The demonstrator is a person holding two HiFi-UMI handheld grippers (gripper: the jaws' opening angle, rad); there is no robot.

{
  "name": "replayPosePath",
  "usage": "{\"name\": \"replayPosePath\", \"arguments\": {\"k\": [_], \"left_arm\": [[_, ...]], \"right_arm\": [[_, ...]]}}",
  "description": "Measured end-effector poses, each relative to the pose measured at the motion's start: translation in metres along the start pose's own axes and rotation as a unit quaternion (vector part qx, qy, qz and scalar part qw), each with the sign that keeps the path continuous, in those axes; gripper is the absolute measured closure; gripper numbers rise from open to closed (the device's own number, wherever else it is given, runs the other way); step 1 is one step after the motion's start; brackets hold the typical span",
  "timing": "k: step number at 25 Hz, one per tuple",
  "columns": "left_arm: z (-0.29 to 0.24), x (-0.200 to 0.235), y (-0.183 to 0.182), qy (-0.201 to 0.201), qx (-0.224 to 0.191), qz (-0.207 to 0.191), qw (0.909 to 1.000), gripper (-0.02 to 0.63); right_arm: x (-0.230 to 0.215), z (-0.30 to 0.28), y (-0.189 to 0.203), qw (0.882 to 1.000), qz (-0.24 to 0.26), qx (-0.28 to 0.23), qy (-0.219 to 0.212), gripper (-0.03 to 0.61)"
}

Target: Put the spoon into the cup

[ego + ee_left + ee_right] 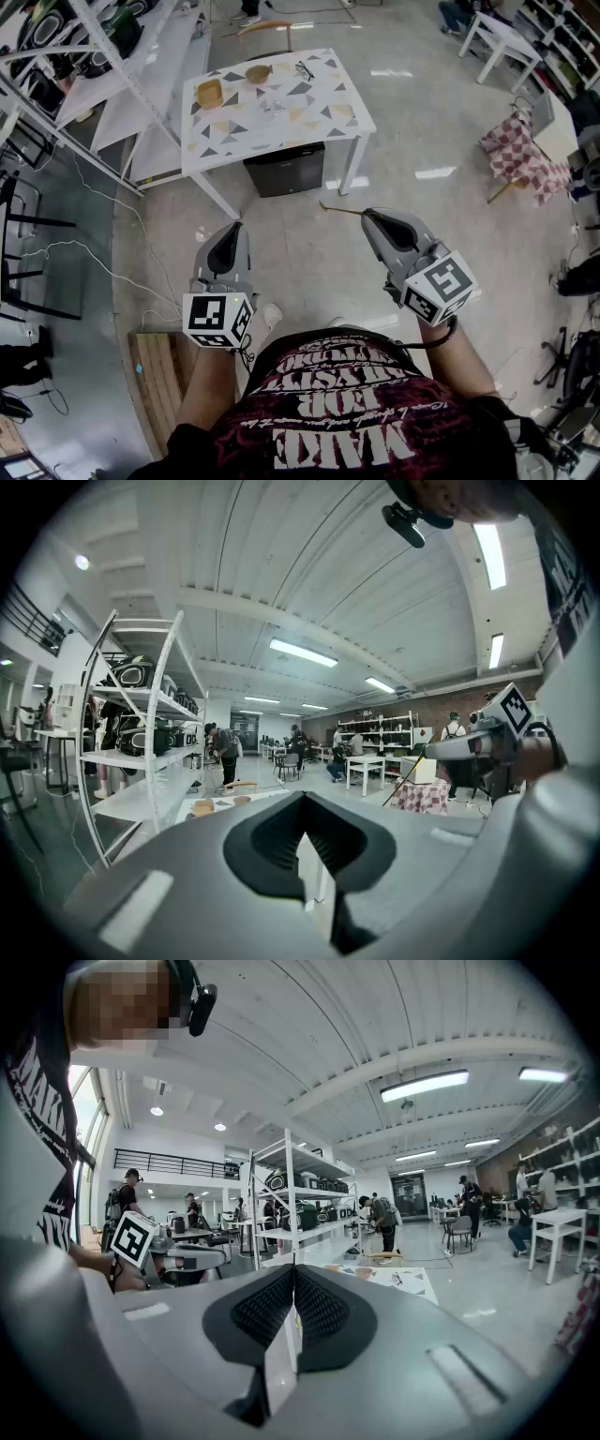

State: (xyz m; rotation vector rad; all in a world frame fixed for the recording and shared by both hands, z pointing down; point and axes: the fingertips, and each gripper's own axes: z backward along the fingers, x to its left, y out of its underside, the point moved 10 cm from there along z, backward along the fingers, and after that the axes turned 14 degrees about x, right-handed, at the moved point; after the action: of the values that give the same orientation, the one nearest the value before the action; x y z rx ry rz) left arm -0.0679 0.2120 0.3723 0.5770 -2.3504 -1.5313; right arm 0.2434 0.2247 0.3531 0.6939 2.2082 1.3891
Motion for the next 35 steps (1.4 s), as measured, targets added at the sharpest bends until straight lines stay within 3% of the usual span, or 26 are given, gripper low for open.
{"name": "replayPosePath", "arguments": {"k": [14,24,35], "left_arm": [[0.060,-0.040,0.016,-0.063,0.019,0.003,0.9978,0.612],[0.084,-0.019,0.013,-0.026,-0.001,-0.007,0.9996,0.612],[0.131,0.034,0.053,-0.014,0.008,0.014,0.9998,0.612]], "right_arm": [[-0.001,0.032,0.035,0.998,-0.027,-0.010,-0.049,0.543],[0.041,0.046,0.036,0.999,-0.046,-0.003,-0.018,0.543],[0.115,0.027,0.022,0.999,-0.035,0.002,-0.005,0.543]]}}
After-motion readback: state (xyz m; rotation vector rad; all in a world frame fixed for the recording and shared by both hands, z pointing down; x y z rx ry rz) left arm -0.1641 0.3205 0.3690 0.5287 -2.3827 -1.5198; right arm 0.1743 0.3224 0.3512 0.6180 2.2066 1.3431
